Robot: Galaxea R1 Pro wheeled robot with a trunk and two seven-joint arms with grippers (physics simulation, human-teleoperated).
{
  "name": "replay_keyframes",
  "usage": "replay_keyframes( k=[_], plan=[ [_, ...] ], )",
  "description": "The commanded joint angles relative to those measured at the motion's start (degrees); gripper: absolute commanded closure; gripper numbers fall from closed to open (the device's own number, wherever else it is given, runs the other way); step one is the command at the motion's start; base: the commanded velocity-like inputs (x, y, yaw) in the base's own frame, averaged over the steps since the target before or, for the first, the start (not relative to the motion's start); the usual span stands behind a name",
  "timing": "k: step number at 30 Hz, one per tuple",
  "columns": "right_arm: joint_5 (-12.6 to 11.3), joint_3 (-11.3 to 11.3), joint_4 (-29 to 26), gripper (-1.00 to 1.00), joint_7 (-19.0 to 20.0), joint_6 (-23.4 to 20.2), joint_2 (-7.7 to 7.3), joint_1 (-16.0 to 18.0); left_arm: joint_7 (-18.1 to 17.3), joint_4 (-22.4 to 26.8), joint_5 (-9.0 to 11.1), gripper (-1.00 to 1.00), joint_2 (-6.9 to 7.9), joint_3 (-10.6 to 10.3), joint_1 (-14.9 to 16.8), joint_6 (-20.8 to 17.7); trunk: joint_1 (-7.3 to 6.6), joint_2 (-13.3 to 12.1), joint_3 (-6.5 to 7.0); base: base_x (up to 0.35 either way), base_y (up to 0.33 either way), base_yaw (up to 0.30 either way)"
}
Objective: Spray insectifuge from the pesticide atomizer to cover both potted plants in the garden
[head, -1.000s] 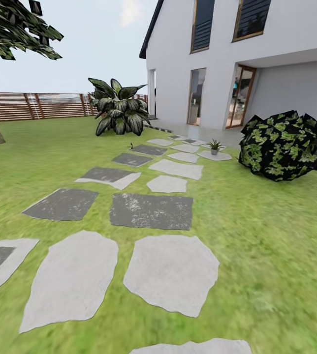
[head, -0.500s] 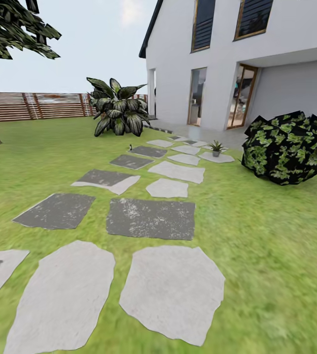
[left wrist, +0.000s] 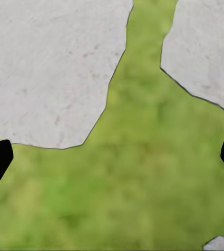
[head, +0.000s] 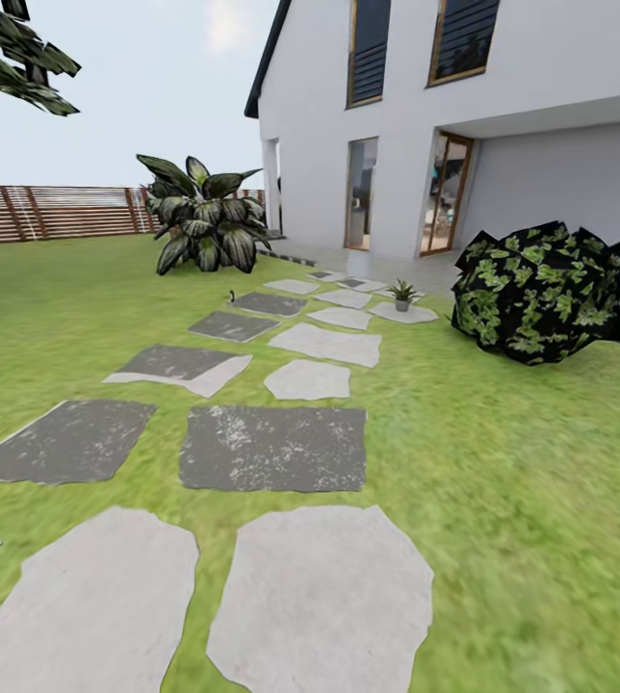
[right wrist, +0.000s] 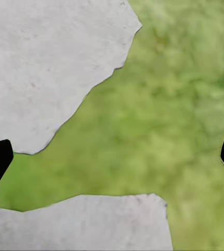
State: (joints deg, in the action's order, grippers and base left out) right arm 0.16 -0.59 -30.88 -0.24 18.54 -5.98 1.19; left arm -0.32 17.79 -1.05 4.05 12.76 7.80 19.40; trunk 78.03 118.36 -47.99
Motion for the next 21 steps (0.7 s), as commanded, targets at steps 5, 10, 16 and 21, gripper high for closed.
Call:
replay_keyframes(
  k=[5, 10, 16, 21],
  plan=[
    [0.0, 0.0, 0.0, -1.0, 0.0, 0.2, 0.01, 0.0, 0.0, 0.0, -0.1, -1.0, -0.01, 0.2, 0.0, 0.2, 0.03, 0.0, -0.05, 0.338, 0.0, -0.277],
    [0.0, 0.0, 0.0, -1.0, 0.0, 0.2, 0.01, 0.0, 0.0, 0.0, -0.1, -1.0, -0.01, 0.2, 0.0, 0.2, 0.03, 0.0, -0.05, 0.338, 0.0, -0.105],
    [0.0, 0.0, 0.0, -1.0, 0.0, 0.2, 0.01, 0.0, 0.0, 0.0, -0.1, -1.0, -0.01, 0.2, 0.0, 0.2, 0.03, 0.0, -0.05, 0.338, 0.0, -0.014],
    [0.0, 0.0, 0.0, -1.0, 0.0, 0.2, 0.01, 0.0, 0.0, 0.0, -0.1, -1.0, -0.01, 0.2, 0.0, 0.2, 0.03, 0.0, -0.05, 0.338, 0.0, -0.002]
  ],
)
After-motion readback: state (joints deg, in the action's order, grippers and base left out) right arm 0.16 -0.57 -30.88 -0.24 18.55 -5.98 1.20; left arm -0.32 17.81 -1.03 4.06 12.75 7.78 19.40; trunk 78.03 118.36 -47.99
